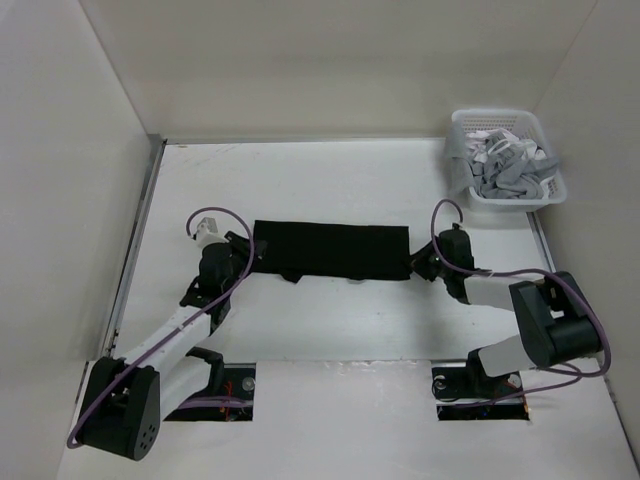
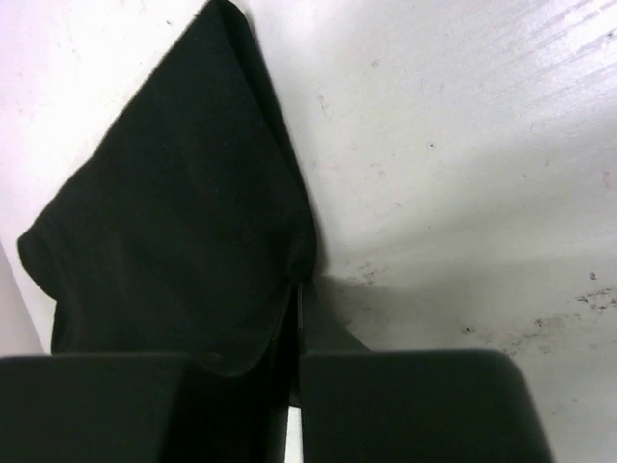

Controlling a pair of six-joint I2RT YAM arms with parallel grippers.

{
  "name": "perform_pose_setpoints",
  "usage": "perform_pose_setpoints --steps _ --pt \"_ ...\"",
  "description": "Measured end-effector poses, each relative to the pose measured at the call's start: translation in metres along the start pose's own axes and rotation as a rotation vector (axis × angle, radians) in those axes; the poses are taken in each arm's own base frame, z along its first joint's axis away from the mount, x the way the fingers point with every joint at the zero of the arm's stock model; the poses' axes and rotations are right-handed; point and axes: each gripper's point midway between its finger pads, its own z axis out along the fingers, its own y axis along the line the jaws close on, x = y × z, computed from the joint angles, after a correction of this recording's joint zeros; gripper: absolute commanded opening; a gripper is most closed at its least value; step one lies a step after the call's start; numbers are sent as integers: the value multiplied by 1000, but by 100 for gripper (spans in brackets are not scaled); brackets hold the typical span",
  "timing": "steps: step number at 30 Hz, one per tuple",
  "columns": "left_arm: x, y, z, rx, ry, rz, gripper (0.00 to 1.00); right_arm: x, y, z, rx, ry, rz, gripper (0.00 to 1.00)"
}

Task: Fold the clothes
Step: Fold the tank top

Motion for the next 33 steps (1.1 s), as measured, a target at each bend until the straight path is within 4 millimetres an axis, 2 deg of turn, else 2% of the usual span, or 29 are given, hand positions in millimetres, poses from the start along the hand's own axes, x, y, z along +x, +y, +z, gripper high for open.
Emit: perform_pose_setpoints --steps 4,7,10,14,19,21,24,28,30,33 --pt "6 -4 1 10 14 7 26 -11 9 -5 -29 -38 9 0" --pt "7 -8 1 26 17 10 26 -28 28 -20 -86 -106 -11 0" --pt "7 -10 1 29 15 10 26 -41 55 -39 -139 -173 -63 0" --pt "4 -13 1 37 10 9 26 -33 109 -55 -207 -183 -178 0" --pt "-3 -23 -4 73 -13 3 27 -1 195 -64 -299 -142 -344 1" --pt "-8 -28 -7 88 -24 -5 27 18 228 -61 -323 -115 -405 1" --pt "-17 -35 -14 111 -48 -19 28 53 265 -48 -342 -60 -487 2" --pt "-41 -38 -26 133 -118 -47 30 105 294 -21 -324 22 -580 2" --pt "-53 -38 -32 139 -154 -61 31 131 303 -5 -305 63 -620 7" --pt "-67 -35 -37 137 -193 -79 33 165 311 19 -281 113 -657 33"
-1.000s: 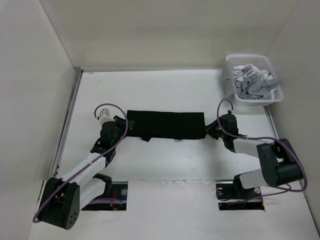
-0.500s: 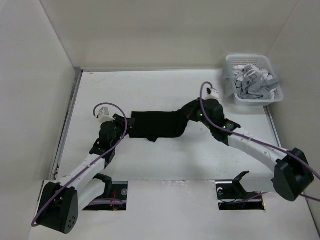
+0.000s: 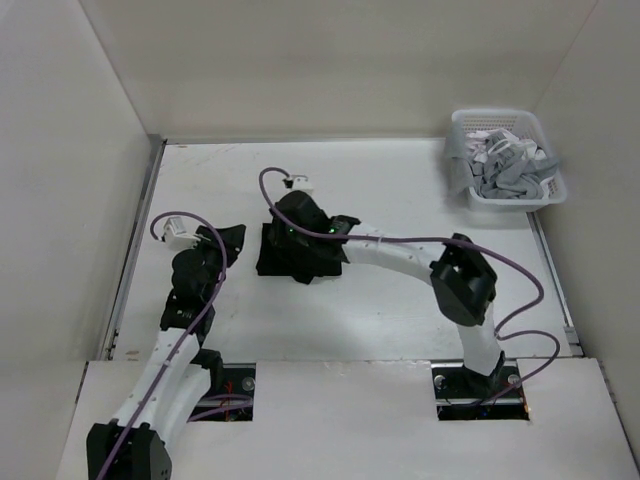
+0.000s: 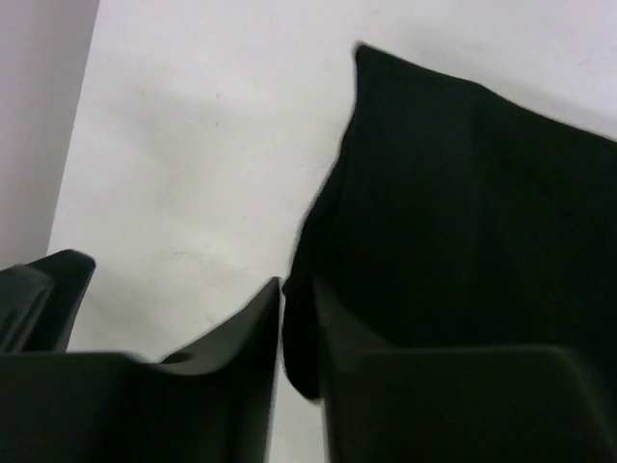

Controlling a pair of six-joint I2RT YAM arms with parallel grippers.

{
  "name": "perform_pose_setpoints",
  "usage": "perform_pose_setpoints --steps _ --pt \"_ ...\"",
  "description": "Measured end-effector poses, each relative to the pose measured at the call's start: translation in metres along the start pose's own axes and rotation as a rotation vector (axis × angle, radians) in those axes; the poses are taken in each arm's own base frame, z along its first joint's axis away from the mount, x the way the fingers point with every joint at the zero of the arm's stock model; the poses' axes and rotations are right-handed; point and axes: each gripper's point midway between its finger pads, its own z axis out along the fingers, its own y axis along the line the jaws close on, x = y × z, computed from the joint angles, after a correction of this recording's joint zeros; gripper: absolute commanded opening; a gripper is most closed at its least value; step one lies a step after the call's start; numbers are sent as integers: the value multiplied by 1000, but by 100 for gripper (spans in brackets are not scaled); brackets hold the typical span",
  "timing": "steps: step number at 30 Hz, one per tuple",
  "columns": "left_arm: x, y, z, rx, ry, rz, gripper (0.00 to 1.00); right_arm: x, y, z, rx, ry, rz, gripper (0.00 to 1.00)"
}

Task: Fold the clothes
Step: Fold the tank top

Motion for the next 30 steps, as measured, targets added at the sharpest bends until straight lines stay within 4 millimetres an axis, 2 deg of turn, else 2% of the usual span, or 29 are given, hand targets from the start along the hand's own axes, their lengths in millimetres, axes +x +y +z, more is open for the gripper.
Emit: perform_pose_setpoints --steps 1,2,5,6,9,12,15,17,18,20,22,24,26,30 --pt "-3 2 0 -5 -8 -6 33 8 5 9 0 17 -8 42" --pt "-6 4 0 -11 -11 -11 33 14 7 13 0 30 -11 46" --pt "-7 10 1 -31 -8 -23 33 33 9 12 1 72 -32 48" --pt "-5 11 1 -34 0 -26 33 35 9 8 -7 71 -31 46" --pt "8 14 5 -43 45 -26 32 38 -3 -15 -19 66 -25 27" --pt "34 11 11 -42 125 -13 28 19 -20 -34 -31 30 14 6" --pt "65 5 19 -37 214 12 19 0 -41 -39 -38 -27 53 3" --pt "80 4 22 -36 256 27 19 4 -64 -45 -27 -51 60 3" --pt "84 5 22 -40 267 36 19 15 -76 -51 -19 -46 54 3" --pt "86 9 22 -51 269 57 23 40 -99 -66 -8 -29 35 5" --pt "79 14 22 -64 242 80 31 62 -122 -86 6 -15 19 9" --pt "65 22 21 -88 193 97 38 65 -143 -105 20 -42 18 12" --pt "48 33 17 -124 131 110 44 49 -162 -120 41 -104 41 22" --pt "17 59 10 -223 29 128 51 -9 -197 -138 98 -292 124 47"
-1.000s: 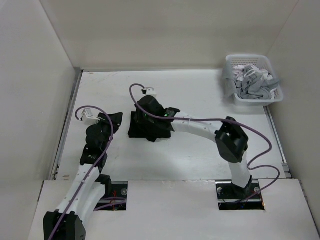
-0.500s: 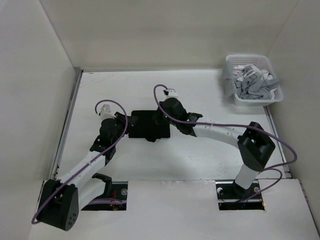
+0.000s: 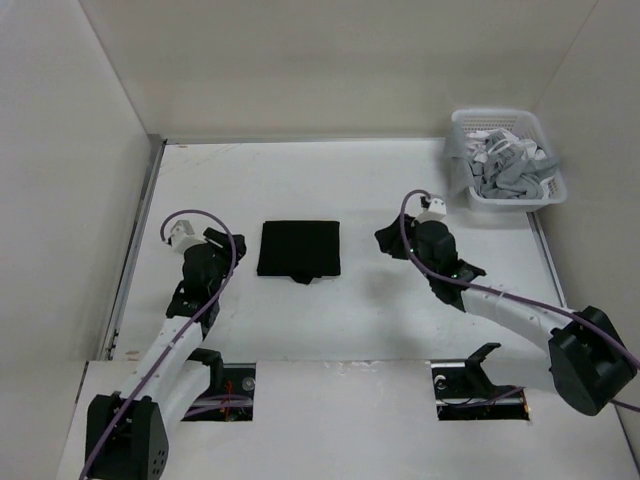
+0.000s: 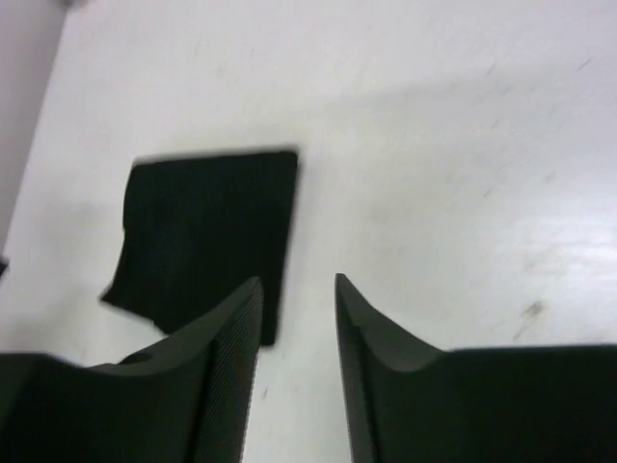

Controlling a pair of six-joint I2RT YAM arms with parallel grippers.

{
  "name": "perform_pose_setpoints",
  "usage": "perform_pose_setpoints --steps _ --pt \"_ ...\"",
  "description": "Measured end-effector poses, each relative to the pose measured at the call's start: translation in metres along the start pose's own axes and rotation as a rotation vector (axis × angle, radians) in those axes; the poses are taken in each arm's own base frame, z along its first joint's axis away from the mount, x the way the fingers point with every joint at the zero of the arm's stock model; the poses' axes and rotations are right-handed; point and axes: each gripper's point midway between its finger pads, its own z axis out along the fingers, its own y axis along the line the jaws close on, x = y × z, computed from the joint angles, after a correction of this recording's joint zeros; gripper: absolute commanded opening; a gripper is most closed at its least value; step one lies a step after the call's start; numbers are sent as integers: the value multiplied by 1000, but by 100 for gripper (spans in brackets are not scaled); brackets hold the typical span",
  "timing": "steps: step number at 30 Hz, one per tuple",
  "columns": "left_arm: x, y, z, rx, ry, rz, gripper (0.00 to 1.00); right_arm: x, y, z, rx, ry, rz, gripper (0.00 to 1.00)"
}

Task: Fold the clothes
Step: Fold the tank top

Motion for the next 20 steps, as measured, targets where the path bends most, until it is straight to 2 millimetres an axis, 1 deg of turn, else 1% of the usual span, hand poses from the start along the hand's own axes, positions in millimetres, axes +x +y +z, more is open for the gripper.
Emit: perform_pose_setpoints --steps 2,4,5,7,10,11,12,16,20 --pt "-8 18 1 -67 -25 8 54 -22 -13 3 28 -64 29 55" --pt "-13 38 1 -137 -35 14 57 -34 -22 5 46 -108 49 57" --pt "-14 47 1 -172 -36 16 58 -37 -26 5 49 -127 58 58" --pt "-16 62 2 -227 -37 16 59 -33 -38 5 64 -149 75 59" --pt "-9 80 4 -292 -9 24 58 -9 -58 2 107 -110 81 60" --pt "-5 83 5 -304 5 28 58 -5 -62 2 116 -101 82 60" --pt "-1 86 6 -315 20 32 58 -3 -64 2 122 -96 83 61" --pt "11 91 9 -335 65 51 58 -8 -62 3 113 -113 91 61" --pt "12 88 12 -334 73 59 60 -4 -64 6 119 -102 92 61"
